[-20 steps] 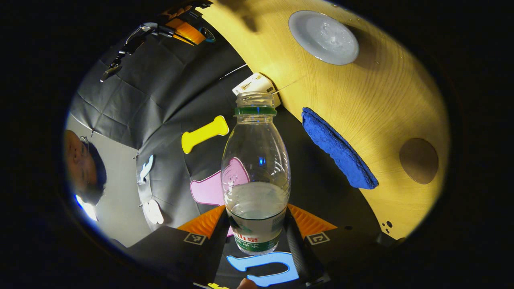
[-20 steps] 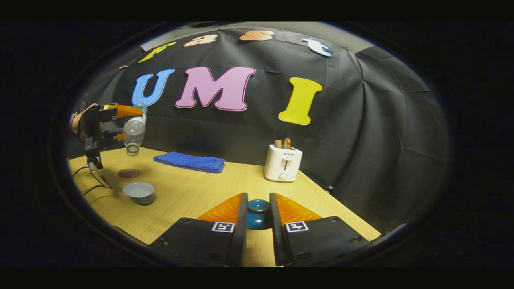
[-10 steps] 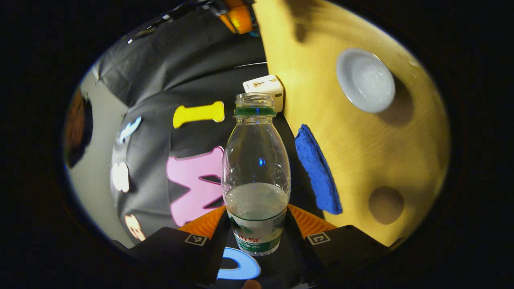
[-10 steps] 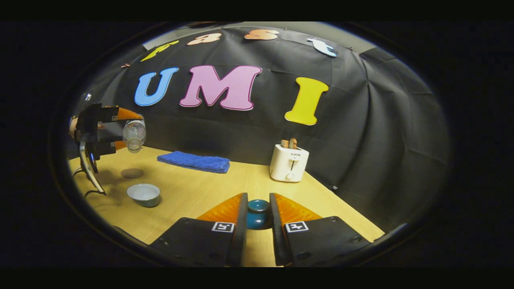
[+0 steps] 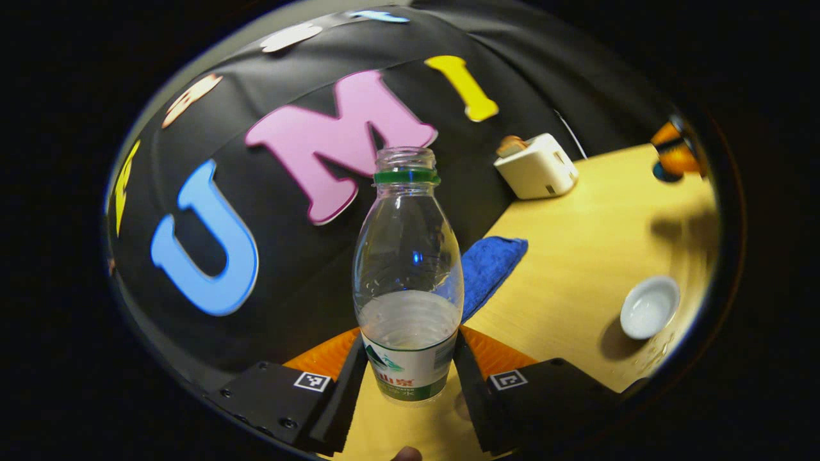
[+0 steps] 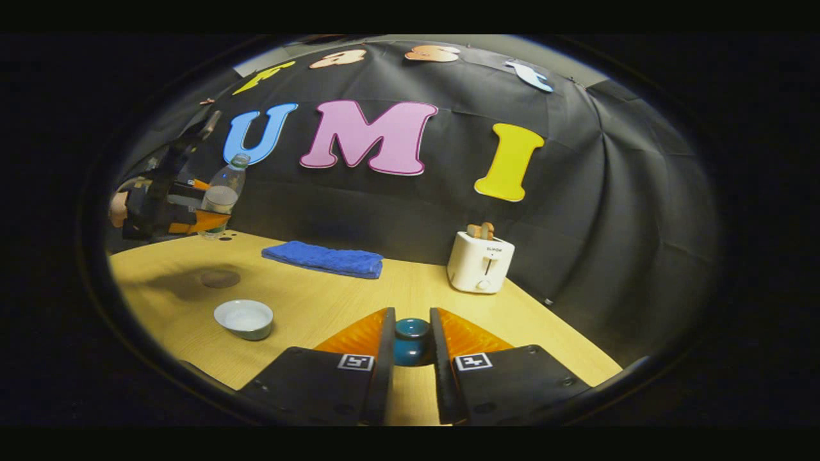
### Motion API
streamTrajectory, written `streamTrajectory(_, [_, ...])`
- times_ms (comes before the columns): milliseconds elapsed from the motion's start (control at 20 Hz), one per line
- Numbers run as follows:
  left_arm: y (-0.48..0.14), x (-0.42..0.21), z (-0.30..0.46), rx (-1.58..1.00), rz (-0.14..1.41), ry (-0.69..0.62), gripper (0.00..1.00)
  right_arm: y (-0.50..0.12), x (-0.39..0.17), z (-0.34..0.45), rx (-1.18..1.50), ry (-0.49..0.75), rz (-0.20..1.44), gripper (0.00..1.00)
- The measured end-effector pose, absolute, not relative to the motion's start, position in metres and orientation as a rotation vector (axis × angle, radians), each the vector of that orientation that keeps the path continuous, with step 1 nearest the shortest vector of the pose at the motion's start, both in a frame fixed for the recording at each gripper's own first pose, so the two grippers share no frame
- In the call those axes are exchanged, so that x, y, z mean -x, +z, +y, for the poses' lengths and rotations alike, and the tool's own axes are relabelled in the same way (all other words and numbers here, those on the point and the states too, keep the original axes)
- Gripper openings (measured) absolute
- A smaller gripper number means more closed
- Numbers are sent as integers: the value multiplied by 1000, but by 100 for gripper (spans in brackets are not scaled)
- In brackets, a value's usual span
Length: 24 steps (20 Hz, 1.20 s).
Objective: Open the teacup lid with one hand, grasp the water bottle and pour water into the teacup with the other hand; after pouring, place the water bottle on the coaster and then close the teacup lid.
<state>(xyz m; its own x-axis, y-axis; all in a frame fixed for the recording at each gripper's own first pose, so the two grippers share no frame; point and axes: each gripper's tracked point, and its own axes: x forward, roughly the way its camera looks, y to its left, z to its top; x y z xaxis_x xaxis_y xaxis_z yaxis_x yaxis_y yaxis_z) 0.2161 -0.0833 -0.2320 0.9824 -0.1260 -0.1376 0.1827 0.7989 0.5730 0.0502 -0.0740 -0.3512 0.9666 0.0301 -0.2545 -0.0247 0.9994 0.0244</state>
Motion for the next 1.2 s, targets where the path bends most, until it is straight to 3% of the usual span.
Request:
streamTrajectory(250, [-253, -230, -81, -186, 162, -136, 75, -346, -58, -63, -29, 33, 252, 36])
streamTrajectory(450, [-275, -246, -81, -35, 175, -38, 75, -346, -60, -55, -25, 48, 253, 36])
streamTrajectory(550, [-286, -253, -79, -3, 181, -3, 75, -346, -60, -52, -19, 54, 253, 31])
streamTrajectory(700, [-304, -256, -79, 28, 206, 32, 76, -347, -59, -52, -19, 60, 255, 36])
streamTrajectory(800, [-312, -256, -80, 37, 223, 42, 76, -349, -58, -52, -20, 63, 258, 31])
streamTrajectory(900, [-317, -254, -79, 23, 224, 44, 77, -349, -58, -53, -22, 65, 258, 36])
streamTrajectory(950, [-316, -254, -81, 16, 221, 37, 78, -349, -59, -53, -22, 65, 258, 27])
streamTrajectory(1000, [-318, -254, -84, 13, 227, 26, 78, -349, -58, -53, -23, 67, 258, 27])
streamTrajectory(1050, [-320, -254, -85, 15, 233, 16, 79, -350, -57, -52, -24, 68, 259, 36])
streamTrajectory(1150, [-321, -253, -88, 21, 243, 15, 81, -350, -57, -50, -23, 73, 260, 36])
streamTrajectory(1200, [-322, -253, -88, 24, 245, 16, 87, -350, -57, -50, -25, 75, 260, 36])
